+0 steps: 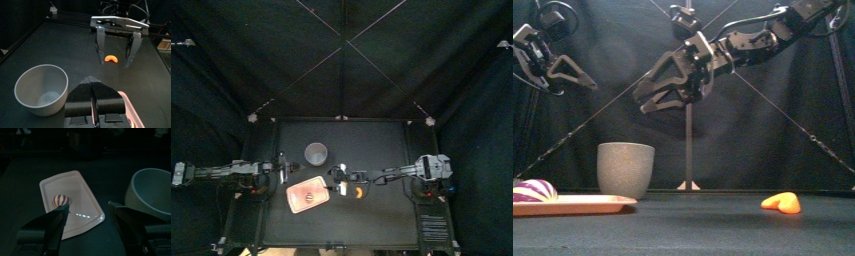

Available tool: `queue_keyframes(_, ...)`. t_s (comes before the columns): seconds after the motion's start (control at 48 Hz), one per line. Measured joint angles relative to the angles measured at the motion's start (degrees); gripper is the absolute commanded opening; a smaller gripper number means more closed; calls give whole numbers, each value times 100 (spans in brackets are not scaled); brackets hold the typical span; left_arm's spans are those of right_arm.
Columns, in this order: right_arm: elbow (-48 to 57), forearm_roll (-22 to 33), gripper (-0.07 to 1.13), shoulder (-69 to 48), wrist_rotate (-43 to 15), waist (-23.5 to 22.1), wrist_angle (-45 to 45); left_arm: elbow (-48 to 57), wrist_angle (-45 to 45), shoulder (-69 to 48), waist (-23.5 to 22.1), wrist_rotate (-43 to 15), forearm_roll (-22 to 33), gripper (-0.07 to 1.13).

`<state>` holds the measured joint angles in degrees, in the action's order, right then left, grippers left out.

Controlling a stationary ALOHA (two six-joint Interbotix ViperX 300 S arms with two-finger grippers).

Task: Pick the onion then place it on the pink plate
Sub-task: Drop onion on the pink plate and return to neutral

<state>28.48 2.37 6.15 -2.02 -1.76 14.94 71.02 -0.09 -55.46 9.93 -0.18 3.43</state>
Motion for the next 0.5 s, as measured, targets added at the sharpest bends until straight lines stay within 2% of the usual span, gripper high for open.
queue_keyframes(0.5, 1802, 9, 96, -1600, 53, -844, 1310, 53, 0, -9, 26, -9, 0, 8)
